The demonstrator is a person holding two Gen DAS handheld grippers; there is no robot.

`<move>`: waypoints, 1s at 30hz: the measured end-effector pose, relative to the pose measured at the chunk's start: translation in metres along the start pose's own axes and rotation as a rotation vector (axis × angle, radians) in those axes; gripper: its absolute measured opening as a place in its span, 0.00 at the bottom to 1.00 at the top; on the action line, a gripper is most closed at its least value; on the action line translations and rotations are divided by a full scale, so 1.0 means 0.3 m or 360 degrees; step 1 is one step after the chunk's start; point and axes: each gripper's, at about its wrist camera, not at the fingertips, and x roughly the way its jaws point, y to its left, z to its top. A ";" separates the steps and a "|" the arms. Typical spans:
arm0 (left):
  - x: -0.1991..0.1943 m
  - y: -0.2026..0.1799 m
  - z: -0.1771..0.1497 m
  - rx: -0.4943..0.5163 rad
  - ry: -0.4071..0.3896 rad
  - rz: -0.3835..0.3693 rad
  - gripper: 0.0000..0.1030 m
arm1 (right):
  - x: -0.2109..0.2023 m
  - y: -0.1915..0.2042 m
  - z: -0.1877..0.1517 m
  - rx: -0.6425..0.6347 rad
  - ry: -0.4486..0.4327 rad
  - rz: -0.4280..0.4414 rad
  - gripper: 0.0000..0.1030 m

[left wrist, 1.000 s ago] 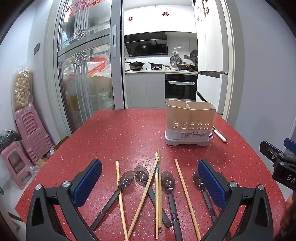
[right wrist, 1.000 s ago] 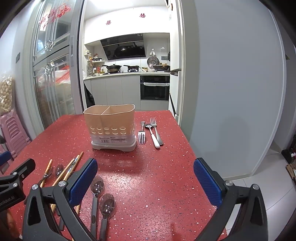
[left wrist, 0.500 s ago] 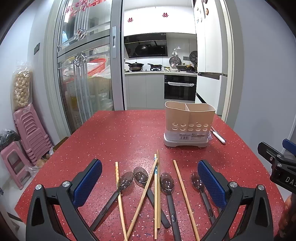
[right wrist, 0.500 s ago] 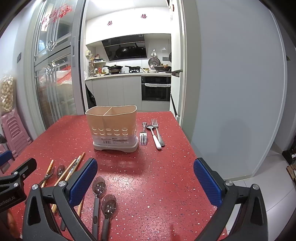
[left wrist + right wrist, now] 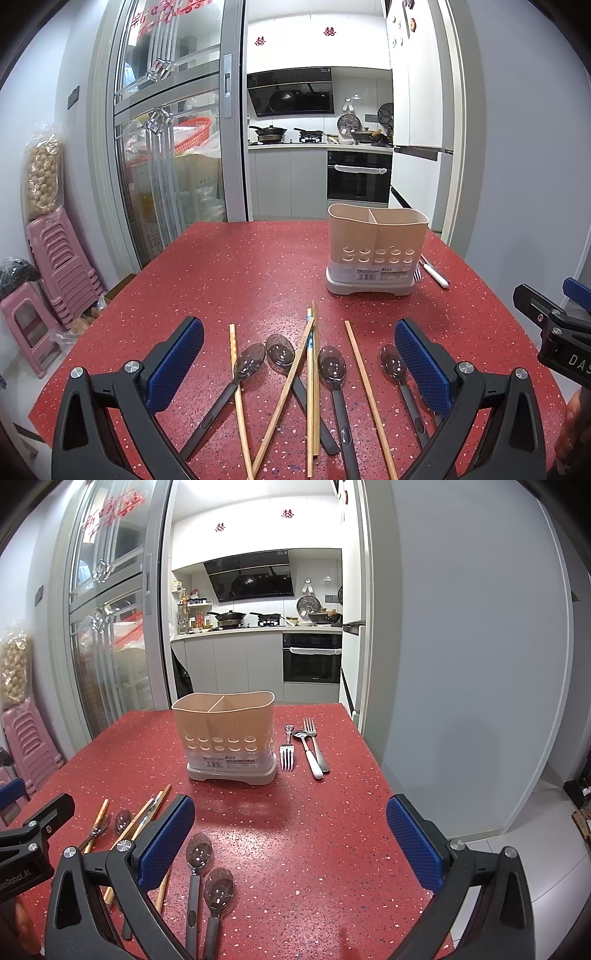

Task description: Organize utensils

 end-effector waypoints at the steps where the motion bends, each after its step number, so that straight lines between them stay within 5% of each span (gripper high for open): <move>1: 0.000 0.003 0.001 -0.0001 0.0000 -0.0002 1.00 | -0.002 0.001 0.001 0.0000 -0.0001 0.0000 1.00; 30: -0.009 0.008 0.007 -0.0010 -0.0008 -0.0010 1.00 | -0.010 0.010 0.008 -0.0002 -0.0005 0.0002 1.00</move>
